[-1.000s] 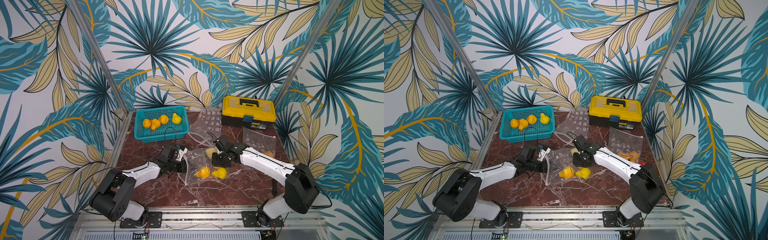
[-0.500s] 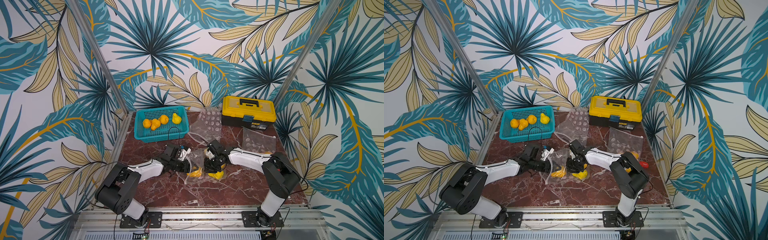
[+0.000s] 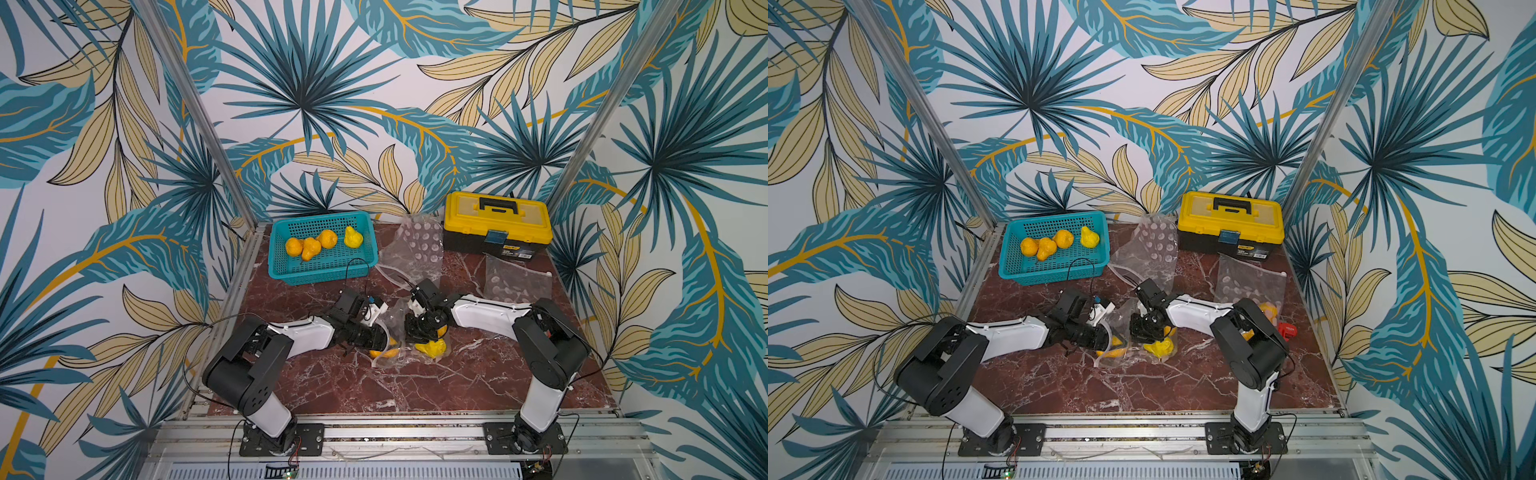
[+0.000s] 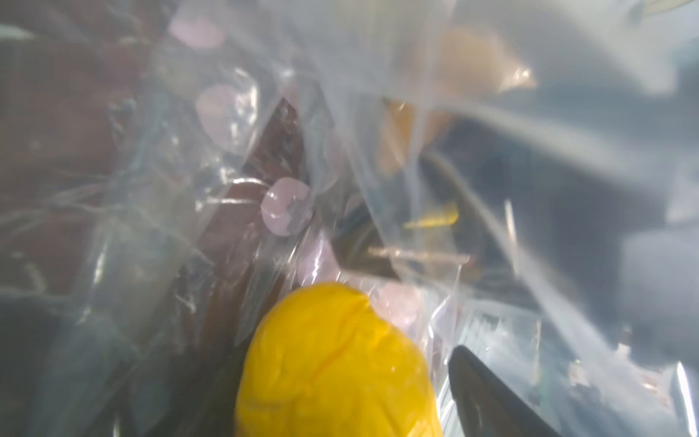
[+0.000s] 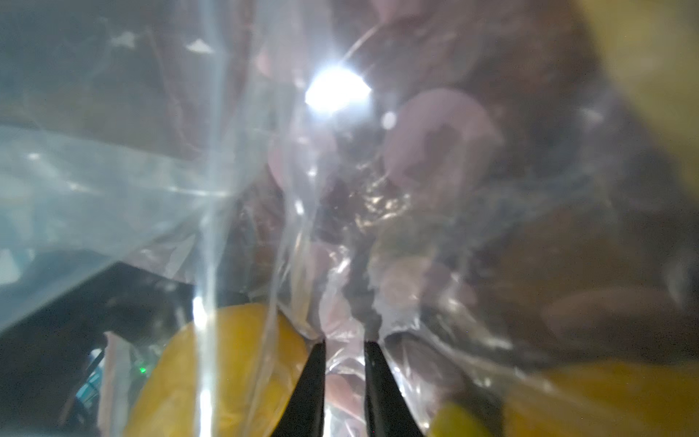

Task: Open the zip-top bag and take out the pear
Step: Pick up the pear from the zipper food storage bag.

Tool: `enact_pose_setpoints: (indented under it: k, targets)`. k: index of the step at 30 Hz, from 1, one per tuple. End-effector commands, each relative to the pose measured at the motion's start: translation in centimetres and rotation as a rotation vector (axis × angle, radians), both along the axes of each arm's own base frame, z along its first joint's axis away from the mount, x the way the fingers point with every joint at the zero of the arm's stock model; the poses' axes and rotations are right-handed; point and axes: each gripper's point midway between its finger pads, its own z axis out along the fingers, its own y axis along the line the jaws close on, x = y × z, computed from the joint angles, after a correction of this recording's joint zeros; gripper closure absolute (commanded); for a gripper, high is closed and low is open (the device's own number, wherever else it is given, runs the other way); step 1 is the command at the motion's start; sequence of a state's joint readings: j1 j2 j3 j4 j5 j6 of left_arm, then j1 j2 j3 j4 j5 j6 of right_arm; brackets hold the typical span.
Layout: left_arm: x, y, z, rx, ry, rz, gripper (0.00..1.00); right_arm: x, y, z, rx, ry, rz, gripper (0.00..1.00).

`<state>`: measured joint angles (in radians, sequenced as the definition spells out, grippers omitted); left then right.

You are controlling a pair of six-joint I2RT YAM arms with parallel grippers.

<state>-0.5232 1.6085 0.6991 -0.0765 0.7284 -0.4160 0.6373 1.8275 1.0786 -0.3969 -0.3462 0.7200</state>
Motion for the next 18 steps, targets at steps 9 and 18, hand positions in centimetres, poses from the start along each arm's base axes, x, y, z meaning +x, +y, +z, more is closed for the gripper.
enact_pose_setpoints:
  k: [9, 18]
  targets:
    - [0.0, 1.6, 0.5, 0.134, -0.060, -0.002, 0.35, 0.7, -4.1, -0.9, -0.159, -0.006, -0.043, 0.81]
    - [1.2, 3.6, 4.5, 0.200, -0.190, 0.080, 0.42, 0.4, -4.3, -1.3, -0.165, 0.003, -0.040, 0.81]
